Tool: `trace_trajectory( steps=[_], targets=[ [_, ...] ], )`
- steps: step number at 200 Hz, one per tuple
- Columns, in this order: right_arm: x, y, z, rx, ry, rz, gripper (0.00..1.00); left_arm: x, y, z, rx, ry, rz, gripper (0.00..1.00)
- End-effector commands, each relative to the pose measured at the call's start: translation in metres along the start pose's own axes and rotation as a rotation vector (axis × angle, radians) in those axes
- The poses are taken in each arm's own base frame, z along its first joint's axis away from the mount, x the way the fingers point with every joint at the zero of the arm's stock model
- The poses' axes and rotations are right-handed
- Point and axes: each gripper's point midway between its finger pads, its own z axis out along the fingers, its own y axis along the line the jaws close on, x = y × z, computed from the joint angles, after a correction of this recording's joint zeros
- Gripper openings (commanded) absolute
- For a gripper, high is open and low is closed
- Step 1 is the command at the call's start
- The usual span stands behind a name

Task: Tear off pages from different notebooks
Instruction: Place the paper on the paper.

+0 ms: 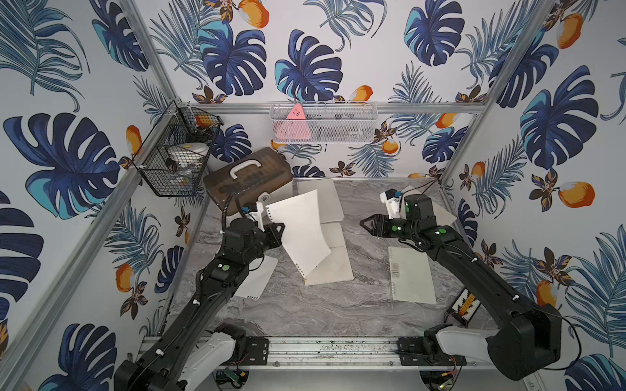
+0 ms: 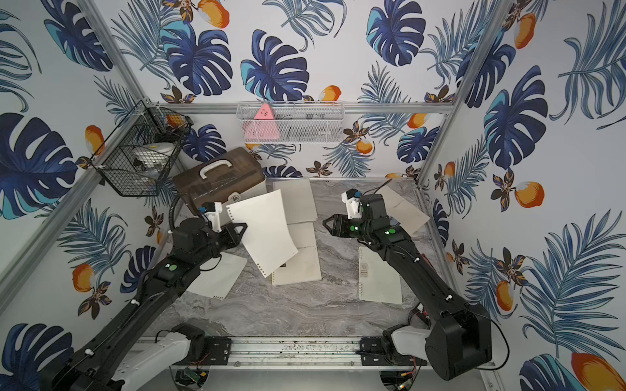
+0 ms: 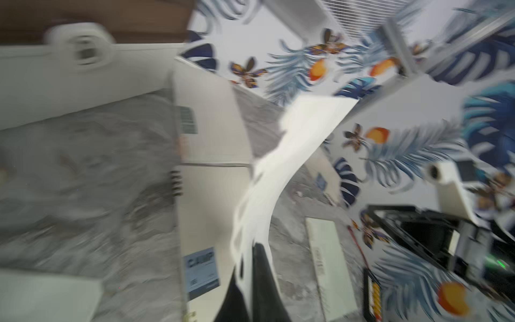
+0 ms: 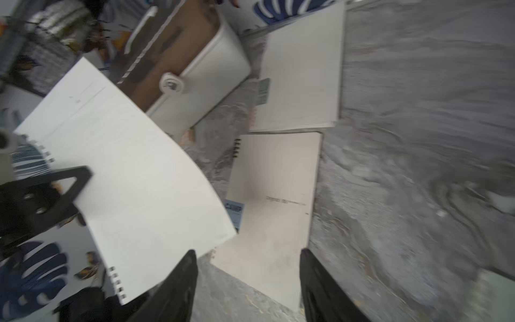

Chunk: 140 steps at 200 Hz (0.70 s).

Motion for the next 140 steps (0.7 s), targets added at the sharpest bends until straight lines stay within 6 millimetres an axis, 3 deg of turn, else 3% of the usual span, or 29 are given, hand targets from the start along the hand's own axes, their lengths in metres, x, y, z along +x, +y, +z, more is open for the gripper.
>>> trace_trajectory(
  steps=[1,12,48,57,62,80,91,112,140],
  targets=[
    [0.008,-0.086,-0.031,0.458,-0.079,0.029,0.83,0.034,0.115,-0.034,-0.491,0.018,-0.146,0.0],
    [0.014,-0.103,-0.039,0.532,-0.081,0.048,0.9,0.037,0.138,-0.046,-0.561,-0.013,-0.192,0.0],
    [0.045,-0.155,-0.041,0.699,0.021,0.196,0.92,0.026,0.181,-0.069,-0.718,-0.104,-0.262,0.0],
    [0.052,-0.168,-0.041,0.731,0.043,0.244,0.93,0.028,0.187,-0.066,-0.718,-0.094,-0.288,0.18],
    [0.056,-0.175,-0.04,0.745,0.054,0.268,0.93,0.029,0.188,-0.062,-0.704,-0.085,-0.302,0.35],
    [0.063,-0.191,-0.04,0.759,0.074,0.346,0.94,0.038,0.2,-0.058,-0.731,-0.052,-0.35,0.77],
    [0.066,-0.196,-0.04,0.751,0.072,0.386,0.95,0.041,0.206,-0.061,-0.763,-0.042,-0.371,0.97],
    [0.071,-0.209,-0.045,0.757,0.05,0.456,0.96,0.035,0.207,-0.067,-0.787,-0.053,-0.393,0.99],
    [0.078,-0.224,-0.049,0.778,0.036,0.515,0.97,0.003,0.199,-0.08,-0.805,-0.102,-0.413,0.99]
  ],
)
